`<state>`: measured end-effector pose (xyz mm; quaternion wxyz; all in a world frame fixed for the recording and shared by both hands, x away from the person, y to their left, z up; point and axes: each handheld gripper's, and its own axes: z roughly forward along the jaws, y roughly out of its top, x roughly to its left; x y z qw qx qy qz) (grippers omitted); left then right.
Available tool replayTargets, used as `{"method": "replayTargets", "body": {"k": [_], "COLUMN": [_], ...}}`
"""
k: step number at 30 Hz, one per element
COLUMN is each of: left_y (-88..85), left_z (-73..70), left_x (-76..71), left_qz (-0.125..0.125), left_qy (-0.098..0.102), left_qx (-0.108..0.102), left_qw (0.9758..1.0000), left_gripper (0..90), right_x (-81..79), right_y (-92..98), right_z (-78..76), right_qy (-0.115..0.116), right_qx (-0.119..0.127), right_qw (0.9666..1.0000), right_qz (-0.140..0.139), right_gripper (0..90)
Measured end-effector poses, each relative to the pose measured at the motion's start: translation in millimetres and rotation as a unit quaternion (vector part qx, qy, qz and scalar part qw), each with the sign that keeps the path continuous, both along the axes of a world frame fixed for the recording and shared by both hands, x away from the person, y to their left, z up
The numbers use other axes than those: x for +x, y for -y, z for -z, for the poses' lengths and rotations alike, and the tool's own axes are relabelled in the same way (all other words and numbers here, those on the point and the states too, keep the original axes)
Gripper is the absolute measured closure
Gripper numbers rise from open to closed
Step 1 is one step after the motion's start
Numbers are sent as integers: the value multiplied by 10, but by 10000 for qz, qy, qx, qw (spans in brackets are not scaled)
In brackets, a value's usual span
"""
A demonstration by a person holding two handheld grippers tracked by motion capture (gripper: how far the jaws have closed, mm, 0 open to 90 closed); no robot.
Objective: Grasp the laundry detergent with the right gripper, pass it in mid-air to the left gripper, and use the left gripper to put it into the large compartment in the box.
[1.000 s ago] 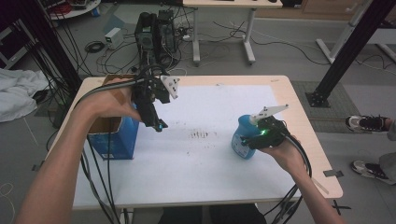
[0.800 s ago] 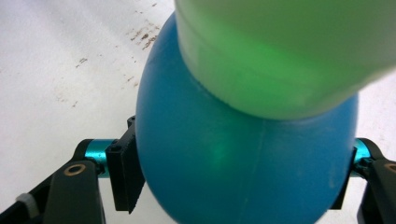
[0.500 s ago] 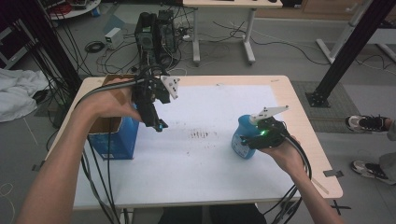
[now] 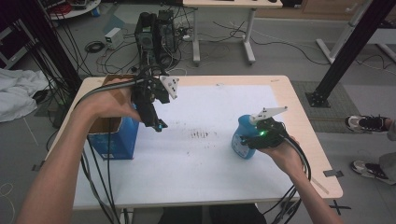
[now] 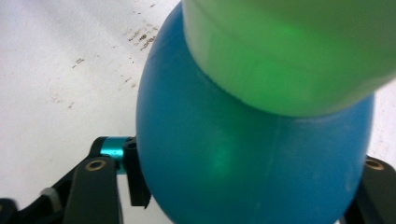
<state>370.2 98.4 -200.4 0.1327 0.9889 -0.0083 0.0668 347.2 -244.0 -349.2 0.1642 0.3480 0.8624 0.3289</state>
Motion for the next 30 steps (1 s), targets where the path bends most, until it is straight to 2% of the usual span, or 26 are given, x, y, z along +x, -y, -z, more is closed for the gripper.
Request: {"method": "replayTargets", "body": {"k": [2,9,13,15,21,25,26,28,30], "left_y": [-2,-6,-9,-8,-12,-12,-12,-11,-12], "left_z": [-2,-4,-10,-11,-11,-18,-16,-28,-22], "left_x": [-1,5,6,3,7,7,4,3,1], "left_qz": [-7,41,50,44,53,43,11,39,32], "left_qy": [18,39,50,55,68,110,106,118,103], "left_qx": [1,18,25,31,30,20,-31,29,-1], "left_qw": [10000,10000,10000,10000,10000,9999,9999,9999,9999], "left_gripper": [188,188,188,188,188,188,188,188,188], "right_x": [-6,8,5,20,-4,-6,-9,-21,-30], "right_y": [5,10,13,21,24,36,36,44,47], "right_z": [0,22,29,43,40,47,49,56,59], "right_qy": [8,68,13,108,87,141,169,221,210], "right_qx": [-17,-55,24,12,76,100,103,119,133], "right_qw": [10000,10000,10000,9999,9999,9998,9998,9997,9997], "right_qz": [52,-24,48,-34,58,-34,-2,23,13], "right_gripper": [377,403,409,410,427,440,443,449,453]}}
